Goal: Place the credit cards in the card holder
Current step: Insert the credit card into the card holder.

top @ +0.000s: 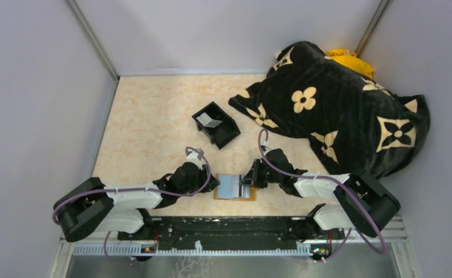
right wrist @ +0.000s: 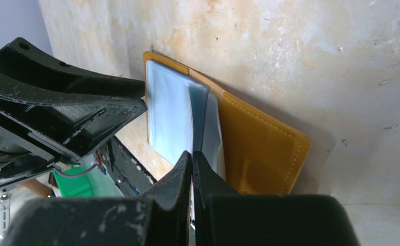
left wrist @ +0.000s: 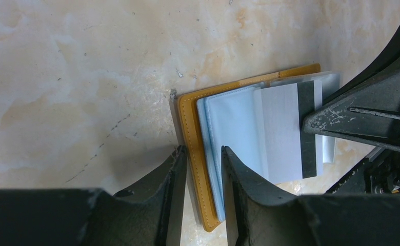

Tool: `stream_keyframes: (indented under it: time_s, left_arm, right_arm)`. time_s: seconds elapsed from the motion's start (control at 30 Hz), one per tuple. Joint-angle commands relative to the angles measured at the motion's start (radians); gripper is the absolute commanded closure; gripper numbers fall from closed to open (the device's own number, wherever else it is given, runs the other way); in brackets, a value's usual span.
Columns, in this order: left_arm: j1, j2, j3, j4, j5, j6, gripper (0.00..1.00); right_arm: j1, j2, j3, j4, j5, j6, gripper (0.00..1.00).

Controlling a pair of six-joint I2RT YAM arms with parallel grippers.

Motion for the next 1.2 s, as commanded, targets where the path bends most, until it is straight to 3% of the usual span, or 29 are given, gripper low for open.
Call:
stream_keyframes:
  time_s: [0.0,0.67,0.87,1.07,1.17]
  left_arm:
    - [-0.012,-0.002,0.022,0.002,-0.007,-0.012,0.63]
    - [-0.041,-0.004,0.014,0.006,-0.023,-0.031,0.64]
    - [-0.048,-0.008,0.01,0.005,-0.029,-0.034,0.65]
    - [-0.054,-0.019,0.007,-0.001,-0.04,-0.036,0.65]
    - [-0.057,-0.025,0.007,-0.008,-0.044,-0.038,0.65]
  right_arm:
    - [0.013,0.015,-0.01,0.059,0.004,0.002,1.0]
    - [0.101,0.088,0.004,0.076,0.058,0.022,1.0]
    - [0.134,0.042,0.036,-0.03,0.116,-0.003,0.7]
    - [0.143,-0.026,0.067,-0.157,0.17,-0.032,0.55]
    - [0.144,-0.052,0.07,-0.193,0.179,-0.036,0.55]
